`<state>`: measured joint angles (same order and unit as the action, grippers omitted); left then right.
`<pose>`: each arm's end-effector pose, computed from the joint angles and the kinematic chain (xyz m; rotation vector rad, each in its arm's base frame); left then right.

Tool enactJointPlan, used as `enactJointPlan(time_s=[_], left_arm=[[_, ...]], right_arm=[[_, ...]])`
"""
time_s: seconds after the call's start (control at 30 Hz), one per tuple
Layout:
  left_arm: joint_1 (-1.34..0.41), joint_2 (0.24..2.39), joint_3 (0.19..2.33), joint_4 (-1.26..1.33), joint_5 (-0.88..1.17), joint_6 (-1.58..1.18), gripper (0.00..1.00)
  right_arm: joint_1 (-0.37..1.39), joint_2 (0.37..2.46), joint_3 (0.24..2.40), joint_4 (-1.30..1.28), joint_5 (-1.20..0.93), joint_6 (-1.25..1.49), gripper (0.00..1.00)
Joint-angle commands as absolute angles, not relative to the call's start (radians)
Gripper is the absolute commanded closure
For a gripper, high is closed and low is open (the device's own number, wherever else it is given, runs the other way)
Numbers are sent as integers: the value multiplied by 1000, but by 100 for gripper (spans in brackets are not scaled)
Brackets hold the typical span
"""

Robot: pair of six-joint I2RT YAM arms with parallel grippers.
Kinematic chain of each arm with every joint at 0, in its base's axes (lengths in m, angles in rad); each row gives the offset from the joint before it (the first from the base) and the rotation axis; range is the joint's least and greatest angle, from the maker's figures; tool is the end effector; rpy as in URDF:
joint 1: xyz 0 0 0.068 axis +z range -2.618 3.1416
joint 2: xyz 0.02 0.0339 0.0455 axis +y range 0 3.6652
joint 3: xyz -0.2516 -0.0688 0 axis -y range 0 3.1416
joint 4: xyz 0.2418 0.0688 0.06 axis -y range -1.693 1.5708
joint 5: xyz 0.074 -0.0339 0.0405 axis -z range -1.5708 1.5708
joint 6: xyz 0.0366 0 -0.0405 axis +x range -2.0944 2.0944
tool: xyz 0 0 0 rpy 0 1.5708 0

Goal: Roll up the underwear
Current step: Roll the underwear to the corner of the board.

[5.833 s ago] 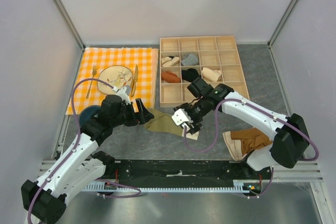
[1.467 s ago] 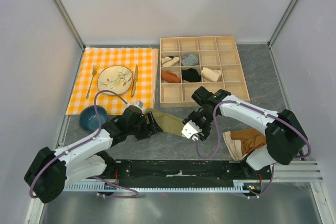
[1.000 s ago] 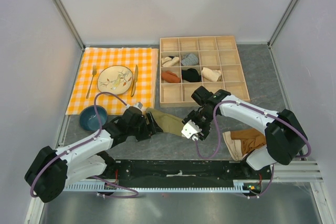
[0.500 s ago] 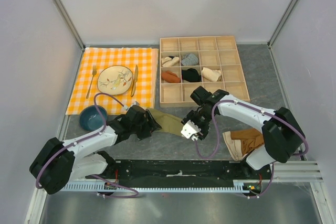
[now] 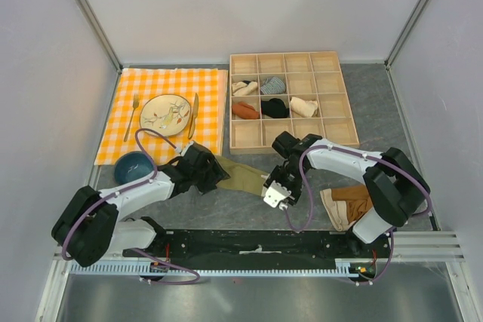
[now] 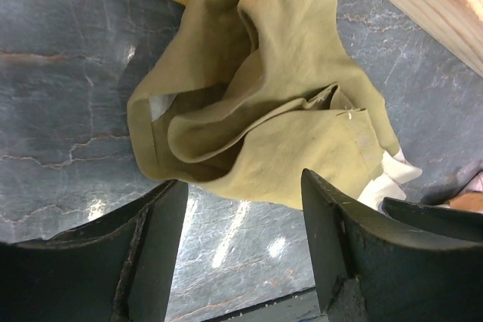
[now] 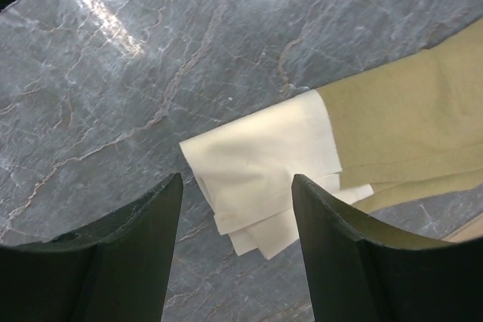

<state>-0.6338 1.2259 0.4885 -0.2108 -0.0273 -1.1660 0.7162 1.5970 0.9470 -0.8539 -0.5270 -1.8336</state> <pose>0.1769 -0.1287 0.1423 -0.7108 2.5632 -0.6478 0.1859 0.1862 0.1610 -2.6365 0.7778 0.5800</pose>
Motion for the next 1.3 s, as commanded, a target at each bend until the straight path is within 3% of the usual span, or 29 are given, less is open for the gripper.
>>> enactJointPlan(time_s=[0.0,0.3,0.6,0.9,1.13,1.27], left_arm=[[-617,1278,497,-282,-98,-1111,31],[-603,1305,517,-290,-83,-1066,32],[-600,1289,528,-304,-60,-1022,31],[-600,1204,555,-330,-3,-884,25],[-600,1072,577,-396,40,-763,23],[-600,988,578,-414,61,-690,23]], right_arm=[[719,1600,925,-854,-491,-1908,32],[719,1644,910,-844,-454,-1963,33],[729,1689,890,-766,-451,-1931,42],[738,1720,885,-744,-442,-1873,55],[765,1723,928,-796,-471,-1783,78],[808,1697,942,-888,-492,-1724,83]])
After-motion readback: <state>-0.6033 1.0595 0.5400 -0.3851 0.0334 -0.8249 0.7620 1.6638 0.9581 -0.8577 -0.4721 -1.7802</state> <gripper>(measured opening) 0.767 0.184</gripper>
